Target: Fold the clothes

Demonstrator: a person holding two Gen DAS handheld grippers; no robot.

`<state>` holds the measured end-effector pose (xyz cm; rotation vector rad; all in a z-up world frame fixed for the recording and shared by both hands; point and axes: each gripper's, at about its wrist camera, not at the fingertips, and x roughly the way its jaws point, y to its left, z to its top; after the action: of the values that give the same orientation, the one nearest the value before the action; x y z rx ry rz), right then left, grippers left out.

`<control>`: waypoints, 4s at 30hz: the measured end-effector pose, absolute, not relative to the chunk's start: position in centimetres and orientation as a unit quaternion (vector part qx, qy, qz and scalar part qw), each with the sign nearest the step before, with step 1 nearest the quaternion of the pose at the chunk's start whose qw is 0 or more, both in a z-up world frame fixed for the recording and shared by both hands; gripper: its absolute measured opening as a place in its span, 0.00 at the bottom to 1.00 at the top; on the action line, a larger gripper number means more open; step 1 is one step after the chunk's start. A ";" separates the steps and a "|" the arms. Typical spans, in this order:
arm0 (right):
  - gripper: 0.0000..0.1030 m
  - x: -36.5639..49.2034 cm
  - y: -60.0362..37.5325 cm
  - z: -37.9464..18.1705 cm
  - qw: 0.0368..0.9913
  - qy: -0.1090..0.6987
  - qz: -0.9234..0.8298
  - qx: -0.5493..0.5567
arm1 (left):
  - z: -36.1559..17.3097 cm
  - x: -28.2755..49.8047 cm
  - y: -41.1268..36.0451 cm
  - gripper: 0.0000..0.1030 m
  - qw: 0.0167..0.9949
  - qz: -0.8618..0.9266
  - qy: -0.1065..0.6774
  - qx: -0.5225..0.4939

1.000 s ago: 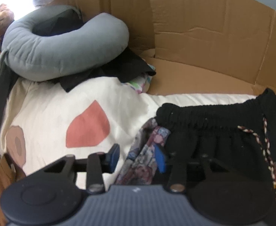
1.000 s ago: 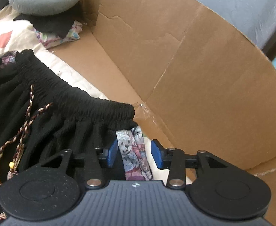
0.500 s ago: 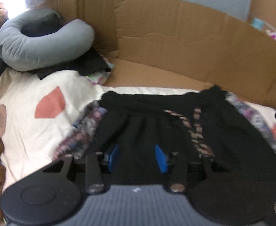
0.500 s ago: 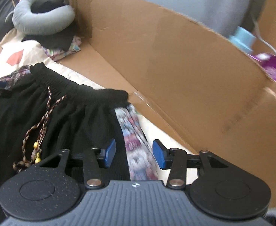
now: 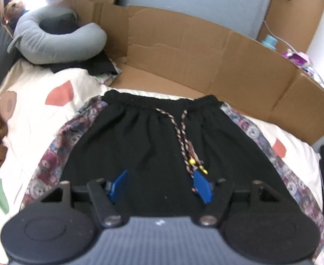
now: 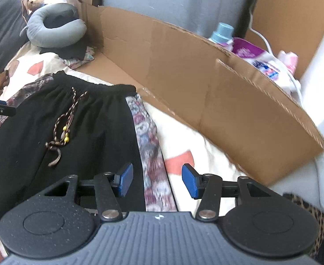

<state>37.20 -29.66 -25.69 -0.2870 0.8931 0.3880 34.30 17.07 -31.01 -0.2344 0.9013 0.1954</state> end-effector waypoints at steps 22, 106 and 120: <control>0.53 26.1 -40.3 -26.4 0.898 0.430 0.088 -0.030 | -34.2 28.8 13.2 0.66 0.862 0.036 0.484 -0.142; 0.05 24.2 -42.5 -38.4 0.845 0.523 0.022 -0.109 | -43.1 22.5 2.0 0.01 0.718 -0.172 0.627 -0.248; 0.11 23.9 -41.9 -37.2 0.853 0.505 0.006 -0.131 | -43.1 21.9 1.5 0.01 0.718 -0.190 0.630 -0.226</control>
<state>23.86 -41.90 -37.16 -0.2747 1.0635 0.0118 21.94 1.51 -43.13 -0.5001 1.3934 -0.4197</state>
